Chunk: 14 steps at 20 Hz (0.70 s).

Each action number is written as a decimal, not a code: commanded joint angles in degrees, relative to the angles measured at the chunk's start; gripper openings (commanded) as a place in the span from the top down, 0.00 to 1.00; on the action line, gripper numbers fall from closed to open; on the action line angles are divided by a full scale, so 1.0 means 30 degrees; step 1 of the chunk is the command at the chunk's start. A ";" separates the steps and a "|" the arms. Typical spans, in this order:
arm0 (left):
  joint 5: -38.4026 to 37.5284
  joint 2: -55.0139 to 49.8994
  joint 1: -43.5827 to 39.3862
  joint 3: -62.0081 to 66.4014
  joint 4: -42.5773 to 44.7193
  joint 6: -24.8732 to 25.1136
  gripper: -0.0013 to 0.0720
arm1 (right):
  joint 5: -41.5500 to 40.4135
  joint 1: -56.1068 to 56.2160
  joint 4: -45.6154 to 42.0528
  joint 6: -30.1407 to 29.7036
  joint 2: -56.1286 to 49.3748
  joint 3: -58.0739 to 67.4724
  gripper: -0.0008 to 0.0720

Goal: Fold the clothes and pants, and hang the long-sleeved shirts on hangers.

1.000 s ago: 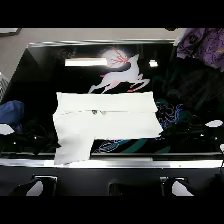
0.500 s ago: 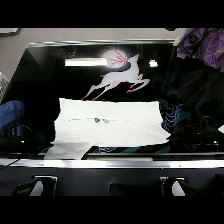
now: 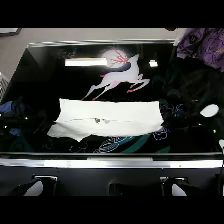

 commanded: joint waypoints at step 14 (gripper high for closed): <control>0.1341 -1.1970 -0.1800 1.0652 -0.0984 0.1610 0.96 | -0.4743 0.2273 -0.3439 0.3257 -0.6280 0.5289 0.95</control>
